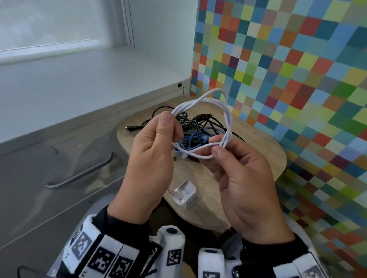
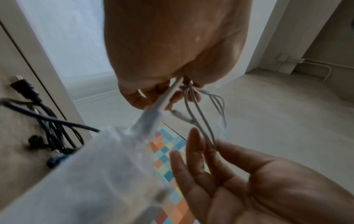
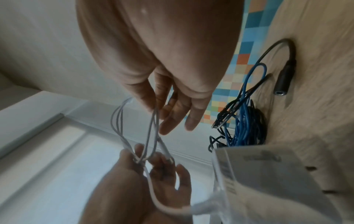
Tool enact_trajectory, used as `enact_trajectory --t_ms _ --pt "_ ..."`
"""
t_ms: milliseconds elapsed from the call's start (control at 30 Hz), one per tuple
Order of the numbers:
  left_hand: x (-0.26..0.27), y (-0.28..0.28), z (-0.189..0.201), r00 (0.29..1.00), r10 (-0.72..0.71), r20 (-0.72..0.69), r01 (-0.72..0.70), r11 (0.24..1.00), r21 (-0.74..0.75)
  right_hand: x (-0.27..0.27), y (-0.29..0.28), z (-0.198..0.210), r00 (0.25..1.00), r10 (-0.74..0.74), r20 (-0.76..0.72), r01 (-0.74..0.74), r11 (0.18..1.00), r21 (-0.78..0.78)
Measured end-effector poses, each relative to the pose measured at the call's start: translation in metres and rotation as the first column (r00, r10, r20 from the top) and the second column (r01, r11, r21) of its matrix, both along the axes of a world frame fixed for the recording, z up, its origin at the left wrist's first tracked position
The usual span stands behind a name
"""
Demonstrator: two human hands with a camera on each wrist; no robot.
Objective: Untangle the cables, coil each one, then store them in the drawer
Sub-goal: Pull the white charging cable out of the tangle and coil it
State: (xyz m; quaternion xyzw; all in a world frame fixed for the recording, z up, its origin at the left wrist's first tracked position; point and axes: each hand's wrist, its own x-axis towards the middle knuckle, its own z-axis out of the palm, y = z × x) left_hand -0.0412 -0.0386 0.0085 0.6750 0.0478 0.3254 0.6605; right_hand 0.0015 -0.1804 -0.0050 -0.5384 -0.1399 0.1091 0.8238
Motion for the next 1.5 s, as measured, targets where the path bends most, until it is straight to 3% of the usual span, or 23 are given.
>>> enact_trajectory --t_ms 267,400,500,567,667,1167,1367,1500 --pt "-0.001 0.016 -0.004 0.995 -0.056 -0.081 0.068 0.986 0.151 0.002 -0.009 0.014 0.991 0.080 -0.104 -0.052 0.966 0.252" --pt "-0.001 0.015 -0.008 0.990 -0.081 -0.119 0.092 0.991 0.094 0.002 -0.015 0.013 0.972 0.211 -0.103 -0.169 0.935 0.312" --pt "0.000 0.012 -0.007 0.987 -0.110 -0.114 0.110 0.994 -0.007 0.004 -0.015 0.006 0.975 0.212 -0.073 -0.189 0.952 0.241" --pt "-0.001 0.012 -0.005 0.987 -0.130 -0.099 0.124 0.990 -0.064 0.006 -0.012 0.001 0.993 0.112 0.031 -0.113 0.993 0.033" --pt "-0.002 0.010 -0.003 0.988 -0.137 -0.070 0.131 0.988 -0.081 0.007 -0.010 -0.005 0.977 0.009 0.215 0.038 0.977 -0.212" --pt "-0.003 0.016 -0.003 0.980 -0.191 -0.054 0.187 0.980 -0.063 0.008 -0.019 0.005 0.979 0.088 0.183 -0.033 0.958 -0.285" --pt "-0.002 0.023 -0.003 0.962 -0.268 -0.057 0.268 0.963 -0.014 0.014 -0.023 0.017 0.951 -0.009 0.309 0.101 0.954 -0.284" --pt "-0.004 0.023 -0.003 0.937 -0.338 -0.090 0.343 0.938 0.054 0.018 -0.025 0.034 0.886 0.024 0.463 0.137 0.941 -0.311"
